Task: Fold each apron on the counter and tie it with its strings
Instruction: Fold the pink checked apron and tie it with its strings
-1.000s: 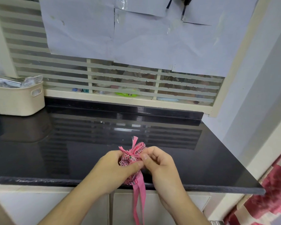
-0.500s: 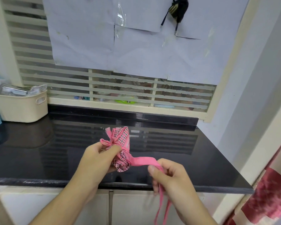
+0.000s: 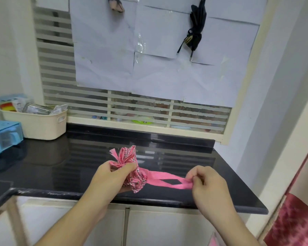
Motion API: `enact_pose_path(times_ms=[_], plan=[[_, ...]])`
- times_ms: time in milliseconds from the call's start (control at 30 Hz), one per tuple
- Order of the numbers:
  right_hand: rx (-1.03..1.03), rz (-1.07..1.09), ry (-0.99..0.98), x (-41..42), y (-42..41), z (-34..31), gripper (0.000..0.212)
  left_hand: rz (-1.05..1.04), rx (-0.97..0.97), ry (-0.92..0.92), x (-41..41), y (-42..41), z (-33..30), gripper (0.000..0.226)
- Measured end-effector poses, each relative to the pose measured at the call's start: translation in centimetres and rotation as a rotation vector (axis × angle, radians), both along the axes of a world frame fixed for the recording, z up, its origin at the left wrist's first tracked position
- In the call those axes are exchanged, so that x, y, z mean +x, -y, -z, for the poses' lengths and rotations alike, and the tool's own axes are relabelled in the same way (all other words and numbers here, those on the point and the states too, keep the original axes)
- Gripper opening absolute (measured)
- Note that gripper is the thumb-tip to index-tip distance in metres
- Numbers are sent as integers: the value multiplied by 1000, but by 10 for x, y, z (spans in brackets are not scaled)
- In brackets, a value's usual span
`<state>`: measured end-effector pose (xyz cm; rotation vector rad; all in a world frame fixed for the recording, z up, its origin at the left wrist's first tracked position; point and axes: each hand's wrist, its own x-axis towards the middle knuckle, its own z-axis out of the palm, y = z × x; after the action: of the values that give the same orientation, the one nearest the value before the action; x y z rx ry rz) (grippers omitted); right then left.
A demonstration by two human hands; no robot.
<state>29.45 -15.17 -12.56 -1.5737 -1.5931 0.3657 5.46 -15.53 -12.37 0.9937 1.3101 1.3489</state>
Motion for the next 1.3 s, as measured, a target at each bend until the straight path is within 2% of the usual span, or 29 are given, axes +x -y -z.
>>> enact_pose_path(times_ms=[100, 167, 200, 233, 300, 400, 467, 567, 667, 733, 800, 900, 1000, 1100, 1200, 1300], plan=[[-166, -44, 80, 5, 7, -15, 32, 36, -4, -7, -4, 8, -2, 25], [-322, -198, 9, 5, 20, -29, 48, 35, -6, -9, -5, 13, -2, 27], [-373, -290, -90, 5, 25, -35, 56, 31, -8, -13, -5, 15, -2, 28], [-379, -371, -201, 5, 31, -41, 57, 26, -10, -19, -6, 16, -1, 29], [-262, -454, -353, 2, 37, -51, 50, 24, -22, -40, -7, 17, 0, 29], [-76, -400, -243, -6, 35, -63, 34, 61, -58, -149, -8, 18, -1, 28], [-67, -414, -223, -14, 30, -68, 31, 85, -95, -232, -9, 16, -3, 35], [-137, -534, -405, -30, 18, -76, 23, 116, -137, -255, -13, 9, -10, 43], [-207, -693, -708, -50, -7, -87, 18, 107, -47, -108, -11, -4, -19, 38], [-242, -753, -824, -62, -27, -95, 18, 33, 98, -153, -6, -11, -31, 49], [-278, -799, -913, -71, -48, -101, 17, 36, 293, -201, 0, -21, -44, 45], [-217, -772, -839, -80, -81, -103, 14, 174, 485, -225, 9, -41, -66, 33], [-86, -743, -757, -87, -109, -104, 15, 109, 559, -313, 11, -78, -80, 30], [-22, -761, -833, -91, -147, -100, 19, 90, 587, -301, 6, -126, -81, 32], [-83, -769, -888, -96, -182, -103, 19, 71, 605, -263, 1, -163, -85, 31], [-185, -740, -833, -107, -223, -121, 18, 17, 527, -248, -5, -202, -99, 30]])
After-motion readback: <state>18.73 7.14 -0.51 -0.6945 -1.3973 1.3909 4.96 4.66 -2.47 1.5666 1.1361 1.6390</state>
